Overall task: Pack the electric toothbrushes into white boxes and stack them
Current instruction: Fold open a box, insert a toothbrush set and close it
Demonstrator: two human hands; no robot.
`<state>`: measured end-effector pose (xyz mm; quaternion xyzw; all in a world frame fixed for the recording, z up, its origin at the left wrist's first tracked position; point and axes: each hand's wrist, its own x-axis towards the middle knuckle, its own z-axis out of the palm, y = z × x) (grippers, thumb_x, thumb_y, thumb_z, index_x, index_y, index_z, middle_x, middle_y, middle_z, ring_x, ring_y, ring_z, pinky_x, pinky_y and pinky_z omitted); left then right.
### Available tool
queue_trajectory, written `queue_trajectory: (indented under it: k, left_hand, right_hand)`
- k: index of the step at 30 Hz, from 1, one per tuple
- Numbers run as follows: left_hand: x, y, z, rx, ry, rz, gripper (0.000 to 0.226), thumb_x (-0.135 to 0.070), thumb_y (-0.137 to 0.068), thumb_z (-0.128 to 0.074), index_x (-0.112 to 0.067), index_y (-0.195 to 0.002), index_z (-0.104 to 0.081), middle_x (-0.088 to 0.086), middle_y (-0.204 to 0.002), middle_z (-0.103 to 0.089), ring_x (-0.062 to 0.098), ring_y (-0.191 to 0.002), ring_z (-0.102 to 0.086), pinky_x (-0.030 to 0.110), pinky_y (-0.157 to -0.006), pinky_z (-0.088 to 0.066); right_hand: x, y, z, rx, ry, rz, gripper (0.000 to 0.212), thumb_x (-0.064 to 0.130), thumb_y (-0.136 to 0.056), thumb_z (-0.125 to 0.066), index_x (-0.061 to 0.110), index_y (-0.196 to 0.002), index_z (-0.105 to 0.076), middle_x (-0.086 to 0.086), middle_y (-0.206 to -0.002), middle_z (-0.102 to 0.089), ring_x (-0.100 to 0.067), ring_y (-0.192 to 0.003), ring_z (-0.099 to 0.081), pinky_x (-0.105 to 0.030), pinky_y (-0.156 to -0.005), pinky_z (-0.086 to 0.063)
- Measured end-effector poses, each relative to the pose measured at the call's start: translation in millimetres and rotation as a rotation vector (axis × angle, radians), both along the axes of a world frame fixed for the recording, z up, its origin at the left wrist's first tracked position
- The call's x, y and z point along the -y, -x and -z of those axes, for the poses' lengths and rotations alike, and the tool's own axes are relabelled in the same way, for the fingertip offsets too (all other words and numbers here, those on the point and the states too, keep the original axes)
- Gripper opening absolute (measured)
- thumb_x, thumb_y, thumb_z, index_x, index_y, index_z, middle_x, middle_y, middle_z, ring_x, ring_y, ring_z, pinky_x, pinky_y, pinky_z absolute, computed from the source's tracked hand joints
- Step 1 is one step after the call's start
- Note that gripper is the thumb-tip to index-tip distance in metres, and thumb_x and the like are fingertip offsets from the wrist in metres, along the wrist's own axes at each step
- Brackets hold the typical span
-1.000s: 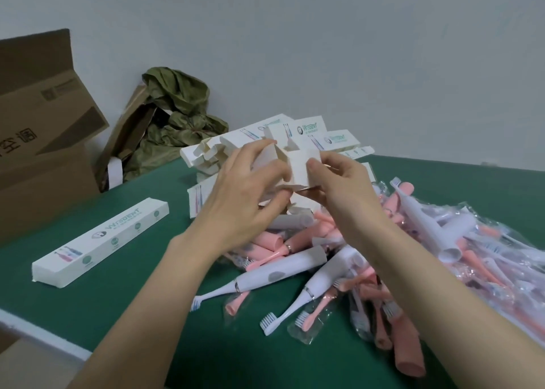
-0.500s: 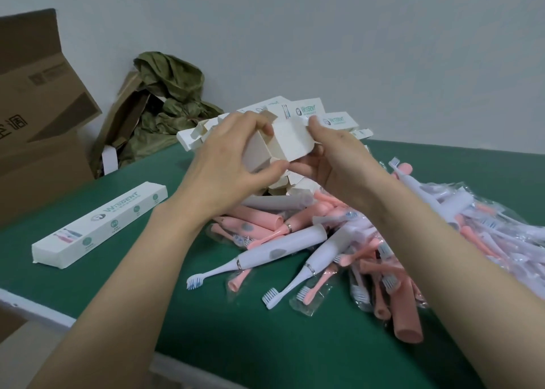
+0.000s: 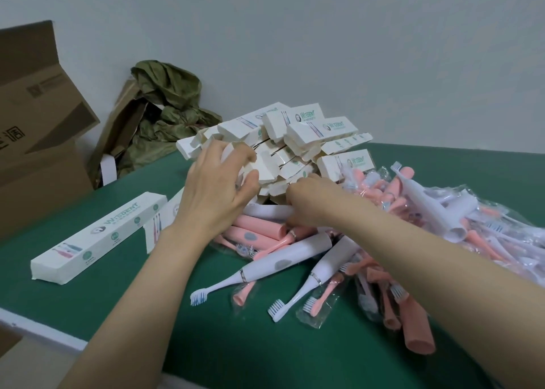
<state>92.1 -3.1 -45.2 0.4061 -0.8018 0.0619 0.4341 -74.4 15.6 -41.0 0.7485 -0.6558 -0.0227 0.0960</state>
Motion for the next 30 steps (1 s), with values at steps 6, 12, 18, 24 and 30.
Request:
queue_trajectory:
  k: [6,12,18,24,30]
  left_hand:
    - [6.4,4.3,1.0,0.060,0.010,-0.036,0.052,-0.056,-0.076,-0.057,-0.013,-0.105,-0.061,0.009,-0.101,-0.047,0.028,-0.097,-0.048,0.033,-0.076,-0.036]
    - [17.8,8.7,0.8,0.074,-0.012,-0.119,0.042,-0.040,-0.076,-0.068,-0.015,-0.109,-0.058,0.005,-0.103,-0.050,0.026,-0.100,-0.046,0.035,-0.079,-0.037]
    - [31.4,21.9,-2.8,0.082,-0.095,-0.135,0.044,-0.039,-0.073,-0.066,-0.019,-0.111,-0.057,0.001,-0.108,-0.053,0.023,-0.103,-0.047,0.033,-0.075,-0.038]
    - [29.4,31.8,3.9,-0.002,0.009,-0.169,0.045,-0.040,-0.073,-0.068,-0.015,-0.109,-0.059,0.002,-0.103,-0.057,0.025,-0.096,-0.051,0.030,-0.071,-0.034]
    - [22.4,32.8,7.3,0.013,0.006,-0.097,0.046,-0.042,-0.072,-0.063,-0.014,-0.108,-0.060,0.003,-0.102,-0.057,0.024,-0.097,-0.050,0.028,-0.073,-0.032]
  right_hand:
    - [-4.4,10.5,-10.9,0.347,0.067,-0.001,0.023,0.028,-0.082,-0.066,0.009,-0.095,-0.064,-0.002,-0.079,-0.054,-0.020,-0.078,-0.051,-0.023,-0.060,-0.035]
    - [-29.8,51.7,-34.6,1.288,0.527,-0.020,0.021,0.013,-0.082,-0.070,0.023,-0.099,-0.065,-0.007,-0.091,-0.069,-0.024,-0.079,-0.068,-0.038,-0.082,-0.056]
    - [-41.3,71.4,-49.0,1.701,0.867,0.007,0.027,0.006,-0.091,-0.060,0.014,-0.117,-0.061,-0.011,-0.102,-0.064,-0.005,-0.075,-0.068,-0.023,-0.080,-0.055]
    - [-37.7,67.1,-49.2,1.754,0.797,-0.021,0.030,0.004,-0.093,-0.057,0.009,-0.122,-0.058,-0.004,-0.093,-0.061,-0.005,-0.075,-0.067,-0.021,-0.081,-0.054]
    - [-33.4,50.9,-41.1,1.652,0.700,-0.009,0.032,0.003,-0.091,-0.059,0.009,-0.123,-0.058,-0.006,-0.093,-0.063,-0.016,-0.085,-0.067,-0.026,-0.084,-0.055]
